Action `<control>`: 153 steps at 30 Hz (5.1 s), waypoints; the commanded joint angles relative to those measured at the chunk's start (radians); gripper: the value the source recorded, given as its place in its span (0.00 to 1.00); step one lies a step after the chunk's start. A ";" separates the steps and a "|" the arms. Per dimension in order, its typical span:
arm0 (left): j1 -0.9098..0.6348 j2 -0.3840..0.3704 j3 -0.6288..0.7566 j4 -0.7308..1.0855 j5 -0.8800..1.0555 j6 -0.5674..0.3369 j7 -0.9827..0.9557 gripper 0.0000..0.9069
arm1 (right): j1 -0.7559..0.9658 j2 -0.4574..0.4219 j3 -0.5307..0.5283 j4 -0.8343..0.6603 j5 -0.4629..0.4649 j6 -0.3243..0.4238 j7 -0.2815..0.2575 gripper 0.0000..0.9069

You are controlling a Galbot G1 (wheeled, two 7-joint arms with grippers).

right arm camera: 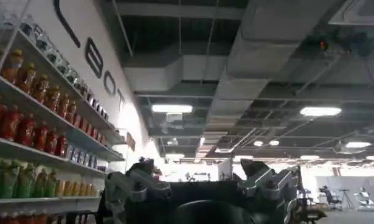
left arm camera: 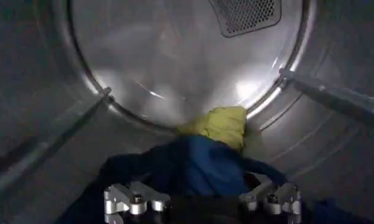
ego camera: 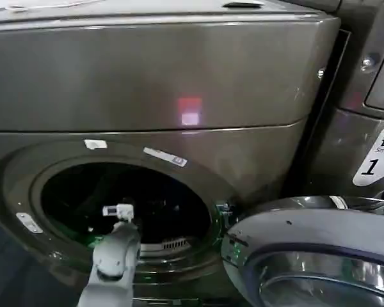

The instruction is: Grasp the clothes from the dryer.

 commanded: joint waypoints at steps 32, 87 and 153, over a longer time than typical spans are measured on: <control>-0.427 0.042 -0.032 0.422 1.390 -0.986 1.372 1.00 | 0.012 0.003 -0.050 -0.010 -0.003 0.012 -0.013 1.00; -0.465 0.040 -0.059 0.806 1.241 -0.838 1.371 0.00 | 0.020 0.010 -0.079 -0.019 -0.023 0.039 -0.011 1.00; -0.215 -0.058 -0.012 0.295 -0.015 -0.398 0.040 0.00 | 0.014 0.029 -0.088 0.002 0.003 -0.009 0.064 1.00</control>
